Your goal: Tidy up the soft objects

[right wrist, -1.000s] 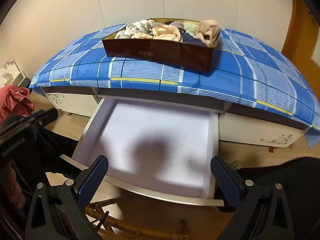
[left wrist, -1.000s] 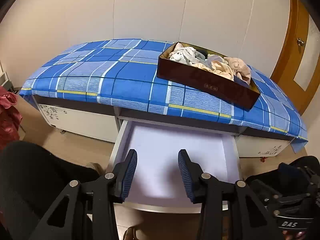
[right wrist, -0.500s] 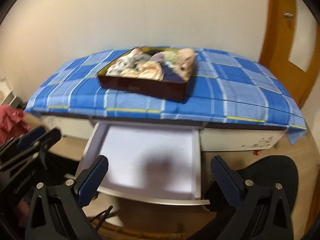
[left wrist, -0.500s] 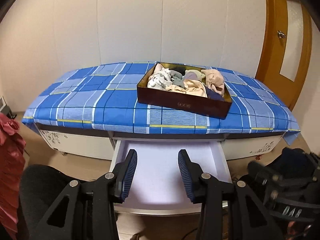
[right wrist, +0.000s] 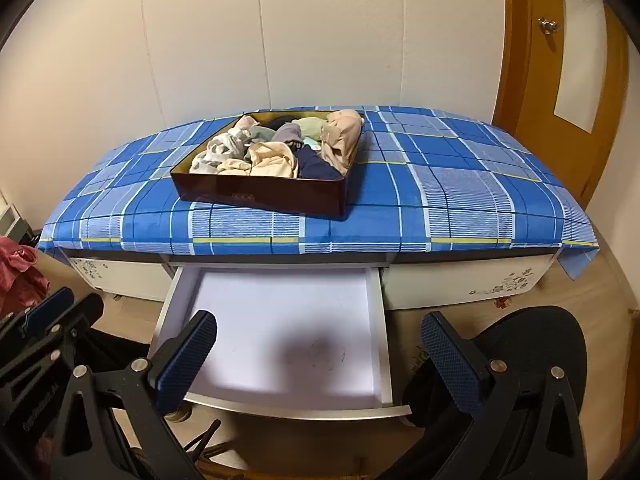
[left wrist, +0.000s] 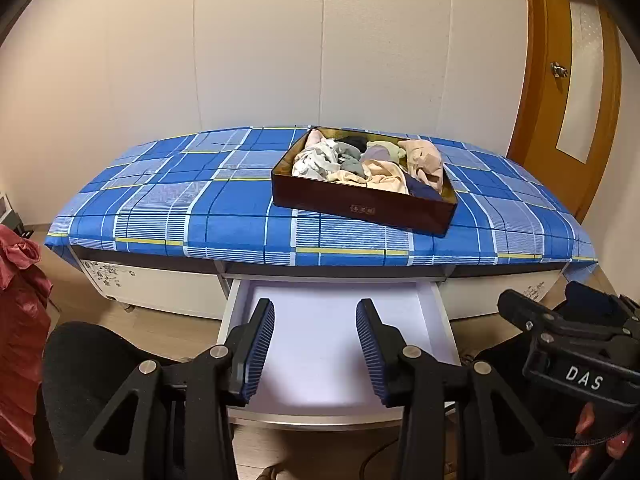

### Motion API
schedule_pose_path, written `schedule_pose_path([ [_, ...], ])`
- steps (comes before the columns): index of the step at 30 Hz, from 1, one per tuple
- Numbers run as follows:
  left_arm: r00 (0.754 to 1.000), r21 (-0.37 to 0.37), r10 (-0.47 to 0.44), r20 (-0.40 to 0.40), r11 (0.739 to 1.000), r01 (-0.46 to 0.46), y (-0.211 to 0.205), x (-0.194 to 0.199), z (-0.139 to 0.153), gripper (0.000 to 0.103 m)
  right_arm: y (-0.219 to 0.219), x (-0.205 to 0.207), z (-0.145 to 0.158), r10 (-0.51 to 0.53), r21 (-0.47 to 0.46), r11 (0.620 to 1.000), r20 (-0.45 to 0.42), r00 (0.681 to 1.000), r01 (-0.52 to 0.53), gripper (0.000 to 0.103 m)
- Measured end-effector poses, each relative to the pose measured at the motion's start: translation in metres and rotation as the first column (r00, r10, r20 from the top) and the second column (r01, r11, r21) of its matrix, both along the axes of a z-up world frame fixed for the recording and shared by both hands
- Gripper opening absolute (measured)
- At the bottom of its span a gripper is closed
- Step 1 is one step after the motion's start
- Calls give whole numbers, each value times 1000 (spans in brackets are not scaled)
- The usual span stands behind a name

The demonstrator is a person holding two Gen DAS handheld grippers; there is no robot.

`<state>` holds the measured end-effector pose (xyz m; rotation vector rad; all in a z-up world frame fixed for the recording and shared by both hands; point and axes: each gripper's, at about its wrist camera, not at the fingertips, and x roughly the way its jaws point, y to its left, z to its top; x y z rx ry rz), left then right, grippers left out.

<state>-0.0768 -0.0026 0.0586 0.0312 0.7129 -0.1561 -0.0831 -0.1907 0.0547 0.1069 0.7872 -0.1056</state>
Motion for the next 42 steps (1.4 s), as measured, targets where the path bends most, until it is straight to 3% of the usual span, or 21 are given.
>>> schedule_pose_path([
  [42, 999, 10, -12, -33, 1000, 12, -6, 2, -6, 43, 10, 5, -8, 35, 0, 999, -34, 999, -35, 103],
])
